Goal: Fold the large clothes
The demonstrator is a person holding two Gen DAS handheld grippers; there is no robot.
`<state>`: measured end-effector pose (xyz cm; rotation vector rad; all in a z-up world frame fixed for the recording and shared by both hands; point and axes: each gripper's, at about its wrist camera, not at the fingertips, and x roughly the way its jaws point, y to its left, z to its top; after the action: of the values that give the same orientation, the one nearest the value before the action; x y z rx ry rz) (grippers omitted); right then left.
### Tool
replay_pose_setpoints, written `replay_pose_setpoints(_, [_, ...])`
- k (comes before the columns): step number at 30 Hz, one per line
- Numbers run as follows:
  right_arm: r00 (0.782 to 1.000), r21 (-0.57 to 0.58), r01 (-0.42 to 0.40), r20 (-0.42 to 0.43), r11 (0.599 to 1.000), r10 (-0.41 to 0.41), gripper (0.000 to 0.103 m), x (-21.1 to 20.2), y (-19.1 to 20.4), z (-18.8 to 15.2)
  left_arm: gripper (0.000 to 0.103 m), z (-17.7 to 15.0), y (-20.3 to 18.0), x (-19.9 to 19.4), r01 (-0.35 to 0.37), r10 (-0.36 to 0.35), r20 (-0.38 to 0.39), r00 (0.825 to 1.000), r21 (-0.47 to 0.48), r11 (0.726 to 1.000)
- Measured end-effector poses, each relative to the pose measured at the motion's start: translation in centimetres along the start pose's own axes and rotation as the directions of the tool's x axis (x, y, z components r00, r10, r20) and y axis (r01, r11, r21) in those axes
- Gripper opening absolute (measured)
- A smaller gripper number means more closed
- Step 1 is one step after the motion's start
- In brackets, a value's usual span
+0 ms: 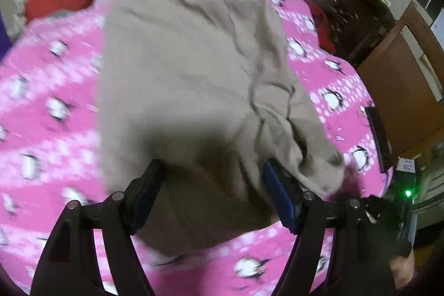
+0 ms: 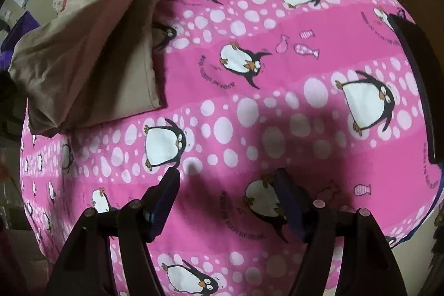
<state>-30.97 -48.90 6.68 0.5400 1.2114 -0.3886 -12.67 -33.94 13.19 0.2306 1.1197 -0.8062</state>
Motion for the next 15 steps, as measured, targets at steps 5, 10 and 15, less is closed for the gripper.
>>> replay_pose_setpoints(5, [1.000, -0.004, 0.018, 0.008, 1.000, -0.018, 0.072, -0.9, -0.9, 0.2, 0.073, 0.6, -3.7, 4.7, 0.011, -0.006, -0.061, 0.998, 0.082, 0.997])
replay_pose_setpoints(10, [0.998, 0.009, 0.011, 0.061, 1.000, -0.011, 0.072, -2.8, -1.4, 1.4, 0.072, 1.2, -2.1, 0.3, 0.076, -0.077, 0.006, 0.997, 0.054, 0.996])
replay_pose_setpoints(15, [0.982, 0.030, -0.071, 0.175, 0.997, 0.065, 0.072, -4.5, -0.5, 5.3, 0.072, 1.0, 1.6, -3.9, -0.066, 0.060, 0.118, 0.991, 0.051, 0.996])
